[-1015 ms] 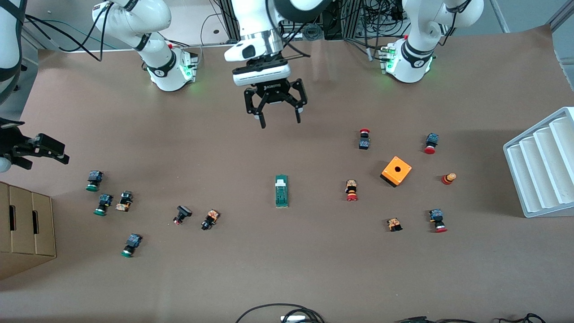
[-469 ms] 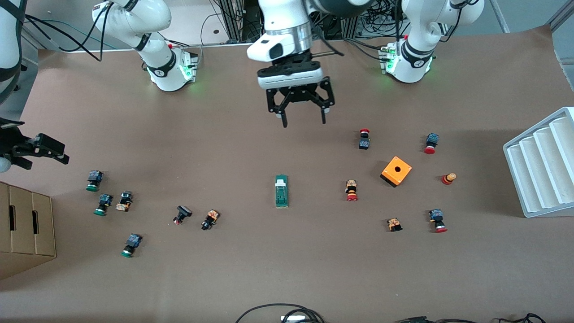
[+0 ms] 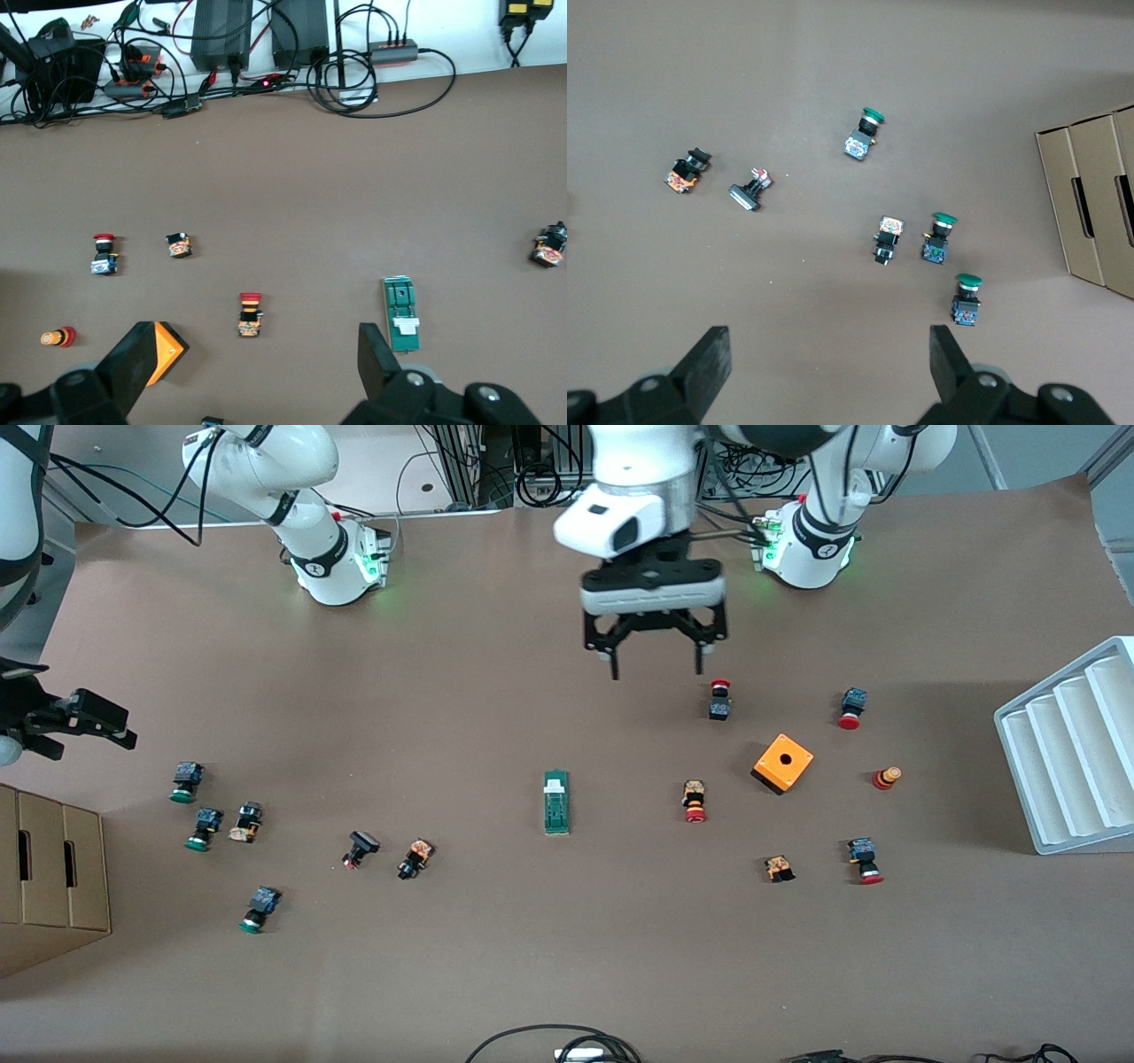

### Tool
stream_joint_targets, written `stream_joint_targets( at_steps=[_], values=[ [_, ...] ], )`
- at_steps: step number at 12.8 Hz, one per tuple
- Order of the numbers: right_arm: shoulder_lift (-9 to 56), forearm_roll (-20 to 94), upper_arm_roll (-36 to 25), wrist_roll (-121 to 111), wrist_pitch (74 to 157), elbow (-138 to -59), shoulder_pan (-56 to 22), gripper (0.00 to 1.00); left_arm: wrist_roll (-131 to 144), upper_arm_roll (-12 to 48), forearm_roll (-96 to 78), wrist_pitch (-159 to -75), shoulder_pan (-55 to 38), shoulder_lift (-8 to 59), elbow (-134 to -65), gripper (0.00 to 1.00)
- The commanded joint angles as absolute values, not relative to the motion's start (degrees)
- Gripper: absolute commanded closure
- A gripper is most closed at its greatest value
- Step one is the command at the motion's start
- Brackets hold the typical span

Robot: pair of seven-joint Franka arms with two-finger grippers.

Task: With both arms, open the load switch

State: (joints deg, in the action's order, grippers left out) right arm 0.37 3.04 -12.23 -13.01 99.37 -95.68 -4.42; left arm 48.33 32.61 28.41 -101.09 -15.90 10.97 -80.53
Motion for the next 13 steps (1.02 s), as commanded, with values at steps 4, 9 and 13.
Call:
stream_joint_targets(
  at_steps=[4,9,13],
  values=[
    [0.79,1.85,-12.39,-13.01,99.58,-94.75,-4.83,0.0,35.02,21.38,21.37,-100.9,-15.73,8.44,-80.69,0.0],
    [0.79,1.84,-12.39,-13.01,99.58,-94.75,-4.83,0.0,25.06,13.18,10.31,-102.3,-11.8,7.3,-80.77,0.0],
    [0.7,1.76,-12.39,-13.01,99.58,-94.75,-4.83,0.0,18.98,12.83,2.64,-100.82,-2.39,6.24,-80.77,0.0]
  ],
)
